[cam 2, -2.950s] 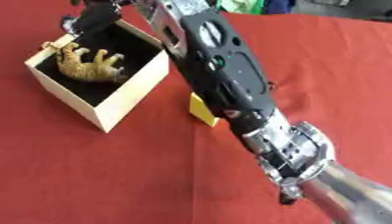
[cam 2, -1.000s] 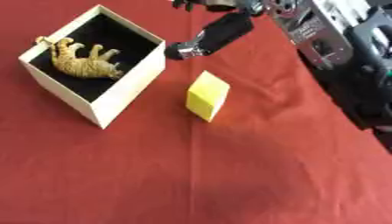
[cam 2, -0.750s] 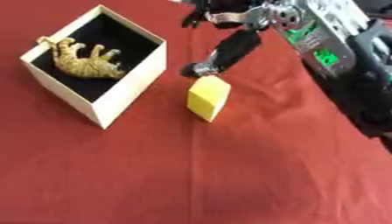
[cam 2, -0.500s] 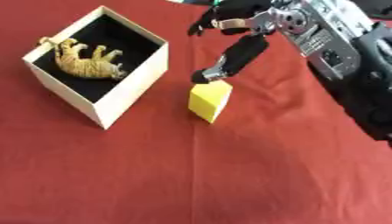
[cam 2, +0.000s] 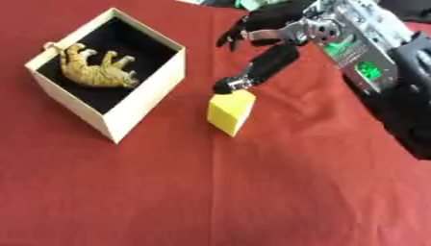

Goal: Pick up objects on the table and place them in the box.

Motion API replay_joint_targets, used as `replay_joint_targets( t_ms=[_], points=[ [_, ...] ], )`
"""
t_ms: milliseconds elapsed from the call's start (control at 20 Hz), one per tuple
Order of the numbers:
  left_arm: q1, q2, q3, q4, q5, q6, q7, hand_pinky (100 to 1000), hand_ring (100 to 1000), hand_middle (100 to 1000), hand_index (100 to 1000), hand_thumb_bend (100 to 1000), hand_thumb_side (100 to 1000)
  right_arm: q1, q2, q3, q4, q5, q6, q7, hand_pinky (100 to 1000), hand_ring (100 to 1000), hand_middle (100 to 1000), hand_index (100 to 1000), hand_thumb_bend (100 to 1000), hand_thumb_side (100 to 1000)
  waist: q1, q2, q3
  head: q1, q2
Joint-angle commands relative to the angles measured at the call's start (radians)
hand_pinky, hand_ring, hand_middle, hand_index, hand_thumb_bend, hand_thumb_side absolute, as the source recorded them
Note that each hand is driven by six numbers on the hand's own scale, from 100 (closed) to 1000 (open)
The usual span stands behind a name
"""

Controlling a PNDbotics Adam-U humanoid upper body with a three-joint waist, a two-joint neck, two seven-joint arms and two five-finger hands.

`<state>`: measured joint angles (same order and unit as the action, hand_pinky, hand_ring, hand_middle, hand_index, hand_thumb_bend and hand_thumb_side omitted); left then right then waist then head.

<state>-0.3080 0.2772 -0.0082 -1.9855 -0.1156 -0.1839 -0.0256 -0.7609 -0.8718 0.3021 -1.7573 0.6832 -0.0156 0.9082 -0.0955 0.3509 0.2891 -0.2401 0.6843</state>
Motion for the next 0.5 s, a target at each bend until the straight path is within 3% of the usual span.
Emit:
replay_joint_targets(
  t_ms=[50, 500],
  points=[
    [-0.009, 0.021, 0.006, -0.015, -0.004, -0.001, -0.005, 648, 869, 856, 813, 100, 837, 0.0, -0.025, -0.006, -0.017, 0.001, 0.028, -0.001, 838, 889, 789, 1000, 499, 1000, 0.005, -0.025, -0.001, 0.001, -0.008],
    [-0.007, 0.02, 0.006, -0.015, -0.005, 0.001, -0.011, 648, 869, 857, 812, 100, 837, 0.061, -0.005, -0.013, -0.044, 0.001, 0.101, -0.001, 812, 848, 790, 1000, 498, 1000, 0.002, -0.028, -0.006, 0.0, -0.007]
  ],
)
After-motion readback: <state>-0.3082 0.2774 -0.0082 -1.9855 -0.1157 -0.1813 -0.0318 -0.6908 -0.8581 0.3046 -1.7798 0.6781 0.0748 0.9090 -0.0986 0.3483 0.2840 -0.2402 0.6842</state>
